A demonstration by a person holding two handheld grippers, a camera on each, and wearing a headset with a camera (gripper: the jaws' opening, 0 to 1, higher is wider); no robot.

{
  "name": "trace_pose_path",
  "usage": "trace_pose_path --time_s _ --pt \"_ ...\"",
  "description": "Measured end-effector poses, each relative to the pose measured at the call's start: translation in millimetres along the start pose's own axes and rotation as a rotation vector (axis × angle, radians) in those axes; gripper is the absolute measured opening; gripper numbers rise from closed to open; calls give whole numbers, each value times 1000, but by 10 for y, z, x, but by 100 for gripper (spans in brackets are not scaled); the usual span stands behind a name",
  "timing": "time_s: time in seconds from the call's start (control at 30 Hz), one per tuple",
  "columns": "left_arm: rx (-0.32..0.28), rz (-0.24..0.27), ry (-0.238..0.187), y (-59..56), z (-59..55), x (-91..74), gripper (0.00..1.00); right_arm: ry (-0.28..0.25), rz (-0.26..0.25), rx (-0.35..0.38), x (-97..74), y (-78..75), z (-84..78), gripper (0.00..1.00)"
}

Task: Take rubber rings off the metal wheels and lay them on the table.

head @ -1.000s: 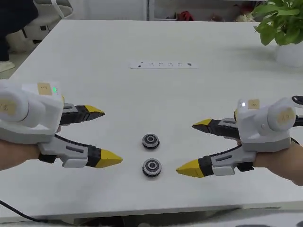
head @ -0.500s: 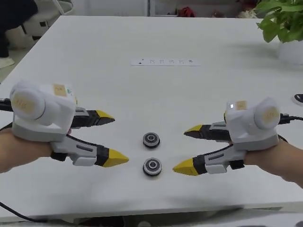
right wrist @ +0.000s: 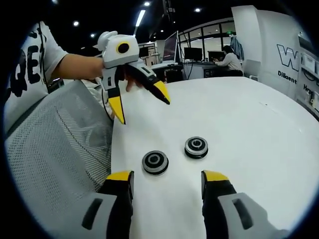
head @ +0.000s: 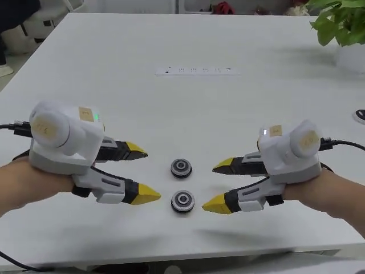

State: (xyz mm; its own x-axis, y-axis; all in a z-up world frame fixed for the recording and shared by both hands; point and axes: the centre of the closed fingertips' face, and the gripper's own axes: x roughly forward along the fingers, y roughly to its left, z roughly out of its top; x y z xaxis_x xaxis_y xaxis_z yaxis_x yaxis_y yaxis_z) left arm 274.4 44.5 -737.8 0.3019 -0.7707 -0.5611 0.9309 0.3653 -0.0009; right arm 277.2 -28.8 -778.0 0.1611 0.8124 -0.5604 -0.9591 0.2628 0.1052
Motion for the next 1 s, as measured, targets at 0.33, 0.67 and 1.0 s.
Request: trace_pose_path --time_s 0.33,0.67,1.0 --pt "14 -37 20 -63 -13 136 52 18 32 -15 106 6 11 47" --pt "10 -51 40 -75 -50 242 49 46 63 -32 192 54 -57 43" --pt "6 -78 59 -153 -104 362 43 67 89 -48 265 111 -102 39"
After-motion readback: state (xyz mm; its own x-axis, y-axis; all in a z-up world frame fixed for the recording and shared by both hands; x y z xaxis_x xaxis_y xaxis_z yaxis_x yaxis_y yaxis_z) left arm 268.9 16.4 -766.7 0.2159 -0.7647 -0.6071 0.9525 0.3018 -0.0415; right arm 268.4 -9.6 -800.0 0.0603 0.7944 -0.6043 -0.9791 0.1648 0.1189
